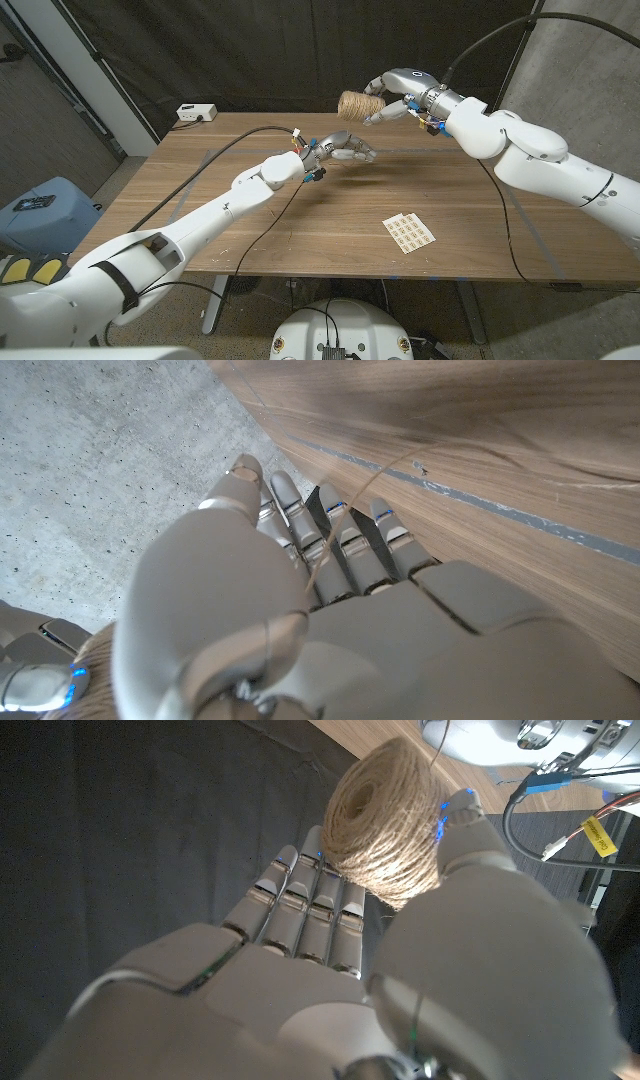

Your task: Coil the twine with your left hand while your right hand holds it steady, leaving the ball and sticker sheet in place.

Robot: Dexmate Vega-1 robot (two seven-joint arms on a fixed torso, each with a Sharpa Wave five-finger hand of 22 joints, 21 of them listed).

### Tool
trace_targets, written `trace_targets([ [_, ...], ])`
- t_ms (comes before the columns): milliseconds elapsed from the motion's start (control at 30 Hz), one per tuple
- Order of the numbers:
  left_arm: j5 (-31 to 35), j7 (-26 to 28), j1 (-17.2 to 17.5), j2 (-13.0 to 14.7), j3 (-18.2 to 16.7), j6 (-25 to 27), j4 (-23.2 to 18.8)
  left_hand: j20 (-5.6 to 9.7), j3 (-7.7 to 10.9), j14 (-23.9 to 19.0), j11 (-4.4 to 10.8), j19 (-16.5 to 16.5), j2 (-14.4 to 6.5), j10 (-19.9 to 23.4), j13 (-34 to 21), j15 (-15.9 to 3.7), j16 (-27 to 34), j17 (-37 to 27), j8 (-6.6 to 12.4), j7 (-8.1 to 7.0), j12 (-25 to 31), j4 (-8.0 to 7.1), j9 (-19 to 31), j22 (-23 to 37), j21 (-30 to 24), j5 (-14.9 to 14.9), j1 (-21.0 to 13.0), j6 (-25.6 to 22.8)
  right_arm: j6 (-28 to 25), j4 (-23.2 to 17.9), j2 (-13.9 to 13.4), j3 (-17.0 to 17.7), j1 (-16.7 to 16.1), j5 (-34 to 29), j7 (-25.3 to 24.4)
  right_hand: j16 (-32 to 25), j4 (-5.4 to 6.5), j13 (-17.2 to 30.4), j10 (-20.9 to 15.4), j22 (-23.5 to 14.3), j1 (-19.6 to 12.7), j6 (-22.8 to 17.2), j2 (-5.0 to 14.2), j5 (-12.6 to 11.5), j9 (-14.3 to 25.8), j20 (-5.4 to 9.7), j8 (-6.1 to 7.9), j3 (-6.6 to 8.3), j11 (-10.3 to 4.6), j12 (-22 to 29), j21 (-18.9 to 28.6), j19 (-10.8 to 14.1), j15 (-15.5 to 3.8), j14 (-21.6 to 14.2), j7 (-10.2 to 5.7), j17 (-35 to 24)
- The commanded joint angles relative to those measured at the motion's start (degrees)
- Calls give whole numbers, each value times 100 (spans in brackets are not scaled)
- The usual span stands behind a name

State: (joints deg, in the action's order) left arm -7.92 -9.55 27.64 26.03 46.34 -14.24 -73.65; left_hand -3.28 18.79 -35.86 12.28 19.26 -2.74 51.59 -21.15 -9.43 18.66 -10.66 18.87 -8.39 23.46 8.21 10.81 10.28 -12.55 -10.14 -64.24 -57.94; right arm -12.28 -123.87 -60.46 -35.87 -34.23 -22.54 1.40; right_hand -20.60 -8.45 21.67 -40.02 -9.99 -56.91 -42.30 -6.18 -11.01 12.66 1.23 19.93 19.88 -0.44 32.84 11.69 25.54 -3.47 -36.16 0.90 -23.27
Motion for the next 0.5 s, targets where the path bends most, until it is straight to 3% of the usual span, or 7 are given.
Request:
trace_targets([
  [33,26,44,17,-32,32,110,-92,8,0,-84,-9,56,-31,66,-32,-18,24,-16,30,22,23,2,13,11,-35,-33,-5,-78,58,124,23,-96,130,-121,94,-42,0,32,-632,-14,-332,-613,383,-17,20,-3,17,-15,-565,15,14,55,-807,-39,-566,-20],
  [500,47,-22,-2,-63,115,188,-169,-6,-21,-117,-12,54,-42,76,-65,-10,36,-31,20,42,-6,7,17,12,-24,-34,1,-92,67,328,120,-227,307,-300,166,-27,-2,57,-614,-14,-334,-632,390,-14,20,7,11,-31,-560,19,14,67,-813,-48,-576,-20],
])
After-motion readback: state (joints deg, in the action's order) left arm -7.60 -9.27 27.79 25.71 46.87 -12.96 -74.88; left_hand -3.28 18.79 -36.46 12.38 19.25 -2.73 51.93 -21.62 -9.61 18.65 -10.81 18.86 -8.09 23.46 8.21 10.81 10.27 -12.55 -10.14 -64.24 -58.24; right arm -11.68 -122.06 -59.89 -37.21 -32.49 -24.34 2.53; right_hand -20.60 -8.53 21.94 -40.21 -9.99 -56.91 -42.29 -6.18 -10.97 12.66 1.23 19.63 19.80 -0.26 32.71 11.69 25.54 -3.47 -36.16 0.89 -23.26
